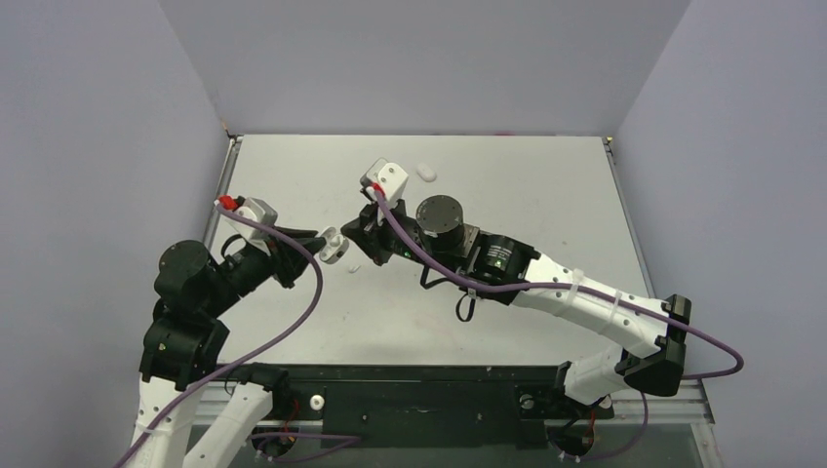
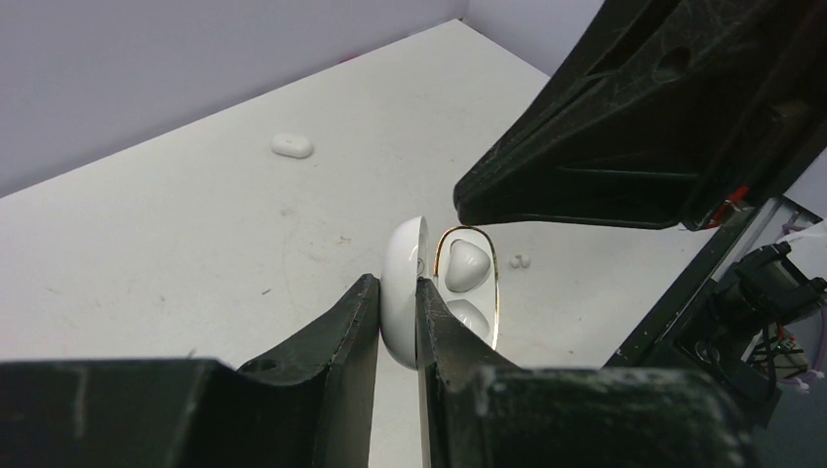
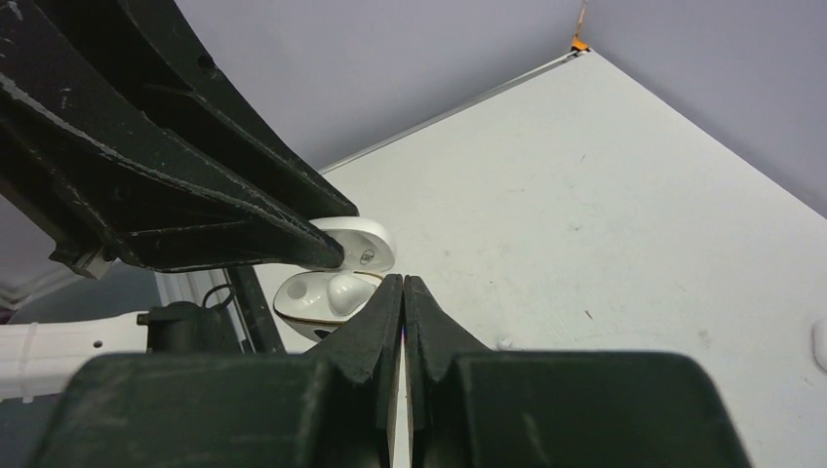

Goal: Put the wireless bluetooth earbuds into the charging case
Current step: Pick up the earbud from the center of the board.

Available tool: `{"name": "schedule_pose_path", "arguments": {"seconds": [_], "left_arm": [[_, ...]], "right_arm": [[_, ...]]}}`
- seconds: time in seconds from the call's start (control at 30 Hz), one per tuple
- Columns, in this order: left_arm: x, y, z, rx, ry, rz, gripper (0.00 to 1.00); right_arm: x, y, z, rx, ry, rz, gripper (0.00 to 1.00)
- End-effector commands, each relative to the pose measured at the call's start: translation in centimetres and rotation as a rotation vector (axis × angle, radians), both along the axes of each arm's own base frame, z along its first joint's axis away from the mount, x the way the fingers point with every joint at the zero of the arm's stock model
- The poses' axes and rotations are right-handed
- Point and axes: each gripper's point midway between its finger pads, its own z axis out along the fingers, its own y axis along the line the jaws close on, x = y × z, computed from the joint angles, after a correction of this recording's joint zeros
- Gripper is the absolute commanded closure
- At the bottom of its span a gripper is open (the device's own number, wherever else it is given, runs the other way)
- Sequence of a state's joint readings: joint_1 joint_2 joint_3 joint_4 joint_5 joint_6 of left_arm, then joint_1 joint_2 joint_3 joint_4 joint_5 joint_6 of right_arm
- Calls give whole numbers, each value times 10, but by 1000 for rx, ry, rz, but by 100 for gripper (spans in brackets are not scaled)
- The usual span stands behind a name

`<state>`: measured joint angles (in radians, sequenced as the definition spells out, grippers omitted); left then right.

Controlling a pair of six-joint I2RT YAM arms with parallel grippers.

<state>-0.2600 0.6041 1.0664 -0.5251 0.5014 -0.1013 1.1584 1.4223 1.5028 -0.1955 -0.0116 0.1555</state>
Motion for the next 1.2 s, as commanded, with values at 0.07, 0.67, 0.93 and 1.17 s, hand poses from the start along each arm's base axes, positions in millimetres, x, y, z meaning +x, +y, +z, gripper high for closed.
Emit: {"name": "schedule_pose_path", "arguments": {"seconds": [0.07, 0.67, 0.93, 1.17], "left_arm": [[31, 29, 4, -15, -7, 234, 100], [57, 136, -55, 68, 97, 866, 100], [57, 144, -51, 65, 81, 898, 100], [58, 140, -53, 63, 88, 877, 100]], "right_arm": [[10, -15, 38, 105, 1, -15, 96], [107, 50, -214, -479, 287, -237, 31], [124, 60, -270, -667, 211, -191, 39], [133, 74, -299, -711, 193, -145, 54]]}}
